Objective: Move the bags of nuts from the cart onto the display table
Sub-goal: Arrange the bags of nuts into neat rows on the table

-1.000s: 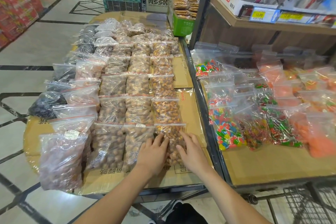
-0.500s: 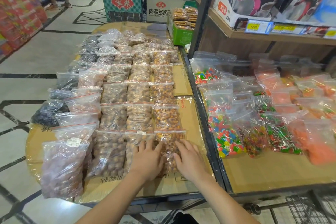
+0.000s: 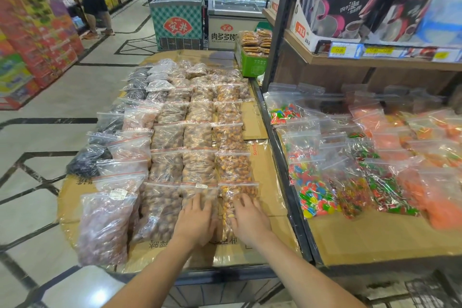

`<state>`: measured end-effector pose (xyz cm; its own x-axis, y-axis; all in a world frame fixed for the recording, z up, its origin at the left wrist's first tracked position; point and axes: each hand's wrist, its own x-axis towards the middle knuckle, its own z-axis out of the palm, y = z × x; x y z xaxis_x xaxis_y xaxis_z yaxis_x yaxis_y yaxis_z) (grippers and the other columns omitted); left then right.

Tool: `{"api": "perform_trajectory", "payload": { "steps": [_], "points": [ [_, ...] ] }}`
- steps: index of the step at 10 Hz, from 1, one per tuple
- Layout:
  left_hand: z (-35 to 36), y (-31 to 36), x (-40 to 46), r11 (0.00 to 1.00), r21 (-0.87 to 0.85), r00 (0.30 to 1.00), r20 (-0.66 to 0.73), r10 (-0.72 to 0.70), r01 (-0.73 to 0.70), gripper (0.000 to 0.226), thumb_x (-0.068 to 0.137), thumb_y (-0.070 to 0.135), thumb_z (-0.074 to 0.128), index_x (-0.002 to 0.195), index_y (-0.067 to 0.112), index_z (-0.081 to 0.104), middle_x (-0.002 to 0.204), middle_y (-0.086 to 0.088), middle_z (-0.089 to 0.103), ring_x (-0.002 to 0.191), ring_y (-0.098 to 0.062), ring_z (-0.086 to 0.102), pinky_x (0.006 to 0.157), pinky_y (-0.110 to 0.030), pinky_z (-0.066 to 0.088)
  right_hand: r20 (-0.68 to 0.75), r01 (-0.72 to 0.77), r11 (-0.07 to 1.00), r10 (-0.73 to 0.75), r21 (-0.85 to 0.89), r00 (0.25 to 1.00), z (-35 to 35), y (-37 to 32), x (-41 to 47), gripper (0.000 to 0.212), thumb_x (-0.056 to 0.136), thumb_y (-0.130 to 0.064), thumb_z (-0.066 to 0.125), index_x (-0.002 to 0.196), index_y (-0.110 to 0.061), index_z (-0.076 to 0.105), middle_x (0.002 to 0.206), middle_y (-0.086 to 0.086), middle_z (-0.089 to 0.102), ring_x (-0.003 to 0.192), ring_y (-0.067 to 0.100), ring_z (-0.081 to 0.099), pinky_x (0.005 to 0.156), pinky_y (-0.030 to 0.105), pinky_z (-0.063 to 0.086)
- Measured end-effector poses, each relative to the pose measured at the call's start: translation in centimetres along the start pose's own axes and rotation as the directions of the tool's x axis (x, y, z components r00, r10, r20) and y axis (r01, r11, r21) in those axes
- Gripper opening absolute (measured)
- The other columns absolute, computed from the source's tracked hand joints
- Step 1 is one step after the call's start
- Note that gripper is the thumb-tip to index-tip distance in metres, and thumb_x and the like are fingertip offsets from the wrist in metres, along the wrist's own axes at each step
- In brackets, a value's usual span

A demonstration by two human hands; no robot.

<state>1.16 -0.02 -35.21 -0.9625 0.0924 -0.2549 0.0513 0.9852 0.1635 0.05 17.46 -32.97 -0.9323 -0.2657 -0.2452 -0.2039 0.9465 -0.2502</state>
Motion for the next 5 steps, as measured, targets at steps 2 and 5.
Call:
{"api": "perform_trajectory", "payload": {
  "steps": [2, 5],
  "points": [
    [-0.6, -0.5, -2.4, 0.997, 0.044, 0.998, 0.018, -0.061, 0.06, 0.059, 0.104, 0.053, 0.025, 0.154, 0.021, 0.027, 0.165, -0.014, 0.016, 0.146, -0.038, 0.028, 0.116, -0.051, 0.032, 0.03, 0.03, 0.999, -0.03, 0.019, 0.999, 0.3, 0.0, -1.3, 0.054, 0.106, -0.039, 0.042, 0.156, -0.018, 0.036, 0.171, 0.007, 0.015, 0.154, 0.034, 0.018, 0.121, 0.053, 0.032],
    [-7.2, 0.5, -5.9, 0.983, 0.107, 0.973, -0.196, -0.123, 0.146, 0.05, 0.102, 0.052, 0.03, 0.143, 0.027, 0.044, 0.146, -0.006, 0.049, 0.134, -0.033, 0.042, 0.108, -0.05, 0.034, -0.248, 0.053, 0.996, -0.033, 0.076, 0.968, -5.8, 0.0, -5.1, 0.065, 0.106, -0.056, 0.025, 0.163, -0.025, 0.015, 0.172, 0.0, 0.017, 0.158, 0.028, 0.012, 0.128, 0.05, 0.015]
  ]
}}
